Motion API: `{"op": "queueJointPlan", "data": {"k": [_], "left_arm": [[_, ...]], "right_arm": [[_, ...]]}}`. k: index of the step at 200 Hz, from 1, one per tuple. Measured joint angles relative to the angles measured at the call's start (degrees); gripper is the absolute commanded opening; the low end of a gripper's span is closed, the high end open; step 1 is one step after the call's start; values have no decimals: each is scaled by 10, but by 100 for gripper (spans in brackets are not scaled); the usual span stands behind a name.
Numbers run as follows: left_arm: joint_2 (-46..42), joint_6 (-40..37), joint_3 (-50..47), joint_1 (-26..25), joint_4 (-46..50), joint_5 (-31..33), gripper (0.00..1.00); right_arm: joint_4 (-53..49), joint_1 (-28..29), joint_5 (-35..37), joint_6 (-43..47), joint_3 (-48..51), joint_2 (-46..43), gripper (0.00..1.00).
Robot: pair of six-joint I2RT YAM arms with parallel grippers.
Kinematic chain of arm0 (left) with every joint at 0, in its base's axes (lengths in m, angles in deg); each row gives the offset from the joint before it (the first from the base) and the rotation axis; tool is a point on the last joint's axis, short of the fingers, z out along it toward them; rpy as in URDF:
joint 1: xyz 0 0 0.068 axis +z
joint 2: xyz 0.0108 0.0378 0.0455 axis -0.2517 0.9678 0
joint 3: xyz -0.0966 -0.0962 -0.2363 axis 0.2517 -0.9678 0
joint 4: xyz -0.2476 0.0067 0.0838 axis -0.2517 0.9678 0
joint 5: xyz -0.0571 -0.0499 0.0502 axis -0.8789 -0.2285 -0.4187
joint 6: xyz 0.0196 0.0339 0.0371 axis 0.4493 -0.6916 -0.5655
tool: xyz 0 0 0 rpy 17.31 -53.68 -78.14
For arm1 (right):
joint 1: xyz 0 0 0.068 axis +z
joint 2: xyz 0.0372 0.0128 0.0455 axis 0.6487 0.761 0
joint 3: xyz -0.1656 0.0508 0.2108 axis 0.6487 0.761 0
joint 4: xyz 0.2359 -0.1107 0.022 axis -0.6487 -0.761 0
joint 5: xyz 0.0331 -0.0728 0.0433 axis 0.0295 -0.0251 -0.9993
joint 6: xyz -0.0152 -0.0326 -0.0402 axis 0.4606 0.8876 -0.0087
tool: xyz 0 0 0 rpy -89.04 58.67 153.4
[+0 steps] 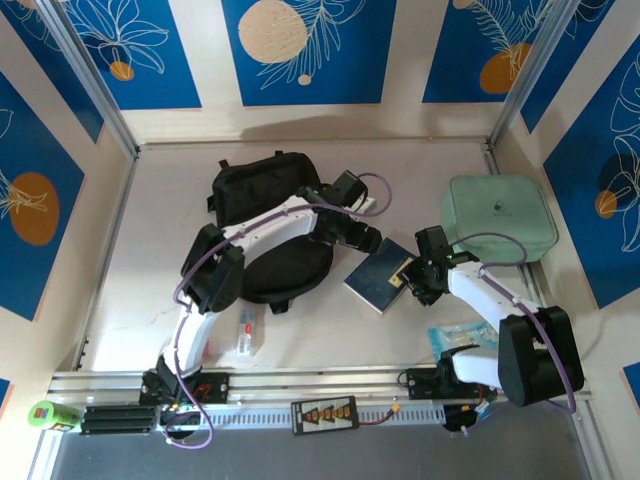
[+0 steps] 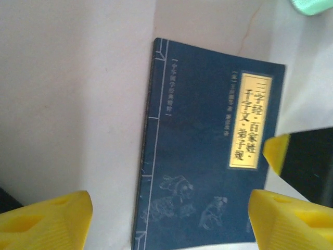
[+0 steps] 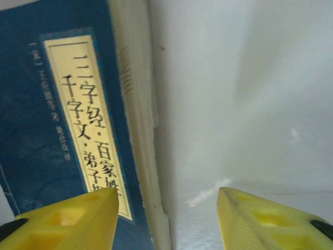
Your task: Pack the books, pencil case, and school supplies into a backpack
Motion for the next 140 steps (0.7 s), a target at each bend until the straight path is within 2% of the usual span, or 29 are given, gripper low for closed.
{"op": "queueJointPlan", "data": {"k": [20,49,80,140], "left_arm": [[31,-9,21,-8,18,13,67],[75,-10,58,-19,45,33,64],[99,-12,69,-25,61,36,56],[124,-19,84,-38,81,54,50]], "right_arm": [[15,0,-10,2,0,5,39],[29,-1,-17,4,0,13,39],[39,-3,-25,4,0,32,38],[55,-3,-37,10,0,53,38]]}}
